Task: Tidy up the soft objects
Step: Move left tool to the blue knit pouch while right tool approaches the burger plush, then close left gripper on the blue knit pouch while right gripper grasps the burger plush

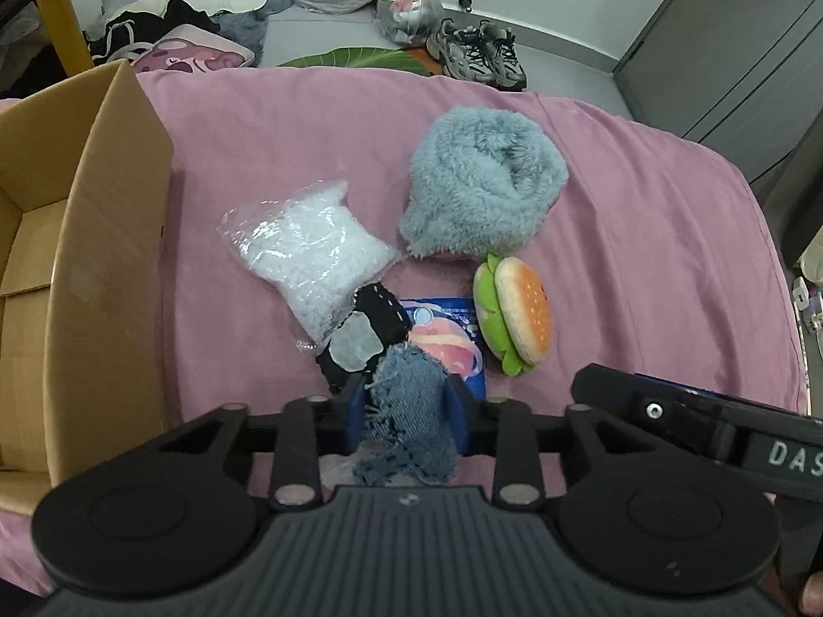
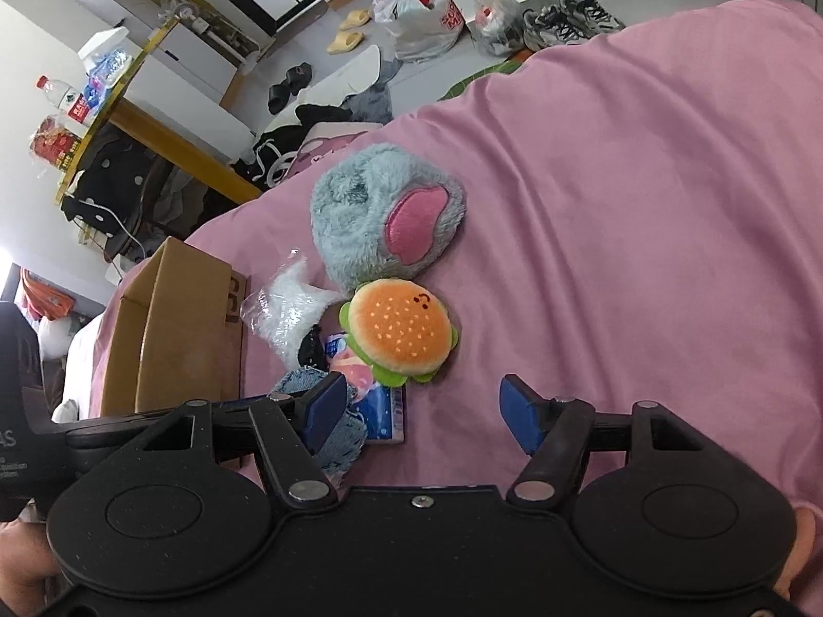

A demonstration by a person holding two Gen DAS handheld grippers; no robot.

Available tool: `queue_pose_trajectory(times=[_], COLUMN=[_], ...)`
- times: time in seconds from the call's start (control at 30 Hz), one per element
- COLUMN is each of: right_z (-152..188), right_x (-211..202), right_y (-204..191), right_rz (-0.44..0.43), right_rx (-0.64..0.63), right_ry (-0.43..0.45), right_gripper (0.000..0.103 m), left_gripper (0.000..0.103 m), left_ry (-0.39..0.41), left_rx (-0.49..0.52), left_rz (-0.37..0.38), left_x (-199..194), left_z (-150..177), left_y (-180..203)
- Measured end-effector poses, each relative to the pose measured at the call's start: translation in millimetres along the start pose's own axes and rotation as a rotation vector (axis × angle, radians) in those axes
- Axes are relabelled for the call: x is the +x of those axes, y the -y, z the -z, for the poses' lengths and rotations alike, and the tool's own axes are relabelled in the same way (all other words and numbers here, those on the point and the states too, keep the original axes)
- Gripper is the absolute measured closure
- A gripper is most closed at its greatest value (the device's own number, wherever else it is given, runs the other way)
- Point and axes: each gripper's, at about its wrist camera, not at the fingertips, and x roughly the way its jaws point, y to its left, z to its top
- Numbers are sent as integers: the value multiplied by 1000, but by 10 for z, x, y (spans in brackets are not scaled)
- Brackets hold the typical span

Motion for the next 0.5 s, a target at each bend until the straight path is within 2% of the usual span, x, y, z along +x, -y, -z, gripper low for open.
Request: queue_pose_trajectory(times=[0.17, 0.5], right_z=[-50, -233], right_x=[107, 289], right_y=[-9, -141], right_rz=[-2, 13], right_rx=[6, -32], right_ry=[-22, -4], right_gripper=[38, 37], left_gripper=[80, 80], left_ry=[-20, -51], left_rx=[6, -17], left_rz=[-5, 14], left_x=[-38, -151], left_z=[-73, -192], left_y=[-4, -82])
